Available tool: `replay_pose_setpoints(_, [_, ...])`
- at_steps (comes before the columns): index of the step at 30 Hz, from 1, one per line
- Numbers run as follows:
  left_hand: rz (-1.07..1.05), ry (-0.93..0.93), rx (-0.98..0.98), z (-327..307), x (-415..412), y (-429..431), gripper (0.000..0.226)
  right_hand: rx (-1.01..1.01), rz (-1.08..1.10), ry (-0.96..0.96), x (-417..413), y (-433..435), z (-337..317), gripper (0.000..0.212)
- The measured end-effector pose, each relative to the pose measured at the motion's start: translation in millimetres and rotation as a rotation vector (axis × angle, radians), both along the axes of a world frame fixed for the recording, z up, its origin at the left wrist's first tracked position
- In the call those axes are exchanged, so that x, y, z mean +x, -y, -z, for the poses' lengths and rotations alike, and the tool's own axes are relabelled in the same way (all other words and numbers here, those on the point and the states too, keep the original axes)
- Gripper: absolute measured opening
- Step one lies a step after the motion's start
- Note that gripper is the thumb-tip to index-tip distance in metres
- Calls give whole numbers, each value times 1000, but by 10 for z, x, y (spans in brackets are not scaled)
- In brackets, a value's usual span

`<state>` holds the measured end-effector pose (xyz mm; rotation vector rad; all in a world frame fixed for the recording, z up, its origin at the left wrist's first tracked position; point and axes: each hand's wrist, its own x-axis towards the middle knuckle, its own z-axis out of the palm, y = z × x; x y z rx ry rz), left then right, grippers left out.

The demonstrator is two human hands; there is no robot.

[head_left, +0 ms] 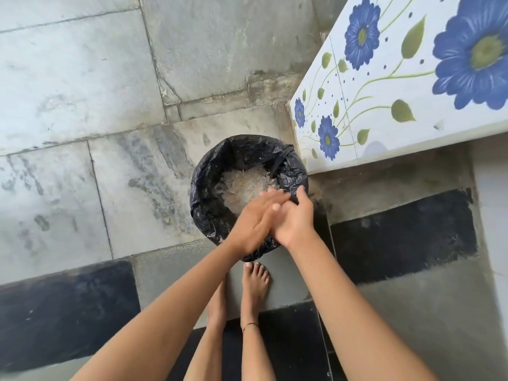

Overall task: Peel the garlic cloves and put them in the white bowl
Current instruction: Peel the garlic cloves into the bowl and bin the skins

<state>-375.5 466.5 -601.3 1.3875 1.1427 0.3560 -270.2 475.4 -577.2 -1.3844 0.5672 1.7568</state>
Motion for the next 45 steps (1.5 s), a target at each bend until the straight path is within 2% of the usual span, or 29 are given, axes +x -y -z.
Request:
replay_pose_setpoints(1, [54, -76, -48, 152, -74, 78, 52, 10, -8, -28, -31, 0, -8, 75])
replay_pose_setpoints(3, [-111, -299, -304, 319, -168, 101, 53, 25, 2, -9, -53, 11, -23, 74])
replay_pose_setpoints(4, [-190, -365, -331, 333, -179, 95, 50, 43, 9, 12, -52, 12, -21, 72])
replay_pose_setpoints(5, [-236, -327, -279, 242, -147, 90, 46, 44, -5, 35, -54, 6, -1, 70])
replay_pose_setpoints(6, [-257, -199, -207, 156, -96, 88, 44, 30, -37, 49, -63, -6, 23, 68])
replay_pose_setpoints(8, [-174, 39, -94, -15, 16, 103, 44, -1, -94, 62, -98, -25, 62, 70])
replay_pose_setpoints(9, [-117, 64, -76, 7, 25, 149, 43, 4, -98, 51, -125, -39, 58, 72])
replay_pose_setpoints(11, [-157, -48, -210, 137, -58, 121, 40, 60, -28, -3, -159, -50, 2, 75])
replay_pose_setpoints(13, [-238, -242, -379, 195, -173, 0, 42, 121, 9, 4, -130, -28, -90, 70])
replay_pose_setpoints(15, [-262, -279, -358, 122, -262, -88, 39, 112, -102, 146, -90, 12, -158, 64])
replay_pose_setpoints(18, [-289, -312, -219, -260, -308, -121, 33, 52, -362, 534, -50, 119, -378, 49])
replay_pose_setpoints(21, [-228, -428, -42, -803, -347, -57, 32, 88, -449, 789, 10, 282, -761, 39])
replay_pose_setpoints(27, [-33, -453, 178, -2216, -495, 185, 38, 255, -741, 1118, -35, 824, -1968, 49])
replay_pose_setpoints(30, [56, -483, 312, -3005, -536, 301, 41, 265, -781, 1307, -90, 1110, -2697, 52])
replay_pose_setpoints(34, [159, -417, 466, -4019, -479, 612, 46, 352, -686, 1531, -121, 1638, -3628, 46])
replay_pose_setpoints(38, [214, -314, 630, -4774, -344, 1033, 47, 418, -385, 1629, -49, 2256, -4395, 43])
replay_pose_setpoints(41, [237, -243, 753, -5216, -176, 1393, 50, 480, -188, 1720, 80, 2758, -4884, 44])
replay_pose_setpoints(45, [291, -150, 903, -5650, 155, 2007, 50, 465, -65, 1863, 326, 3511, -5313, 54])
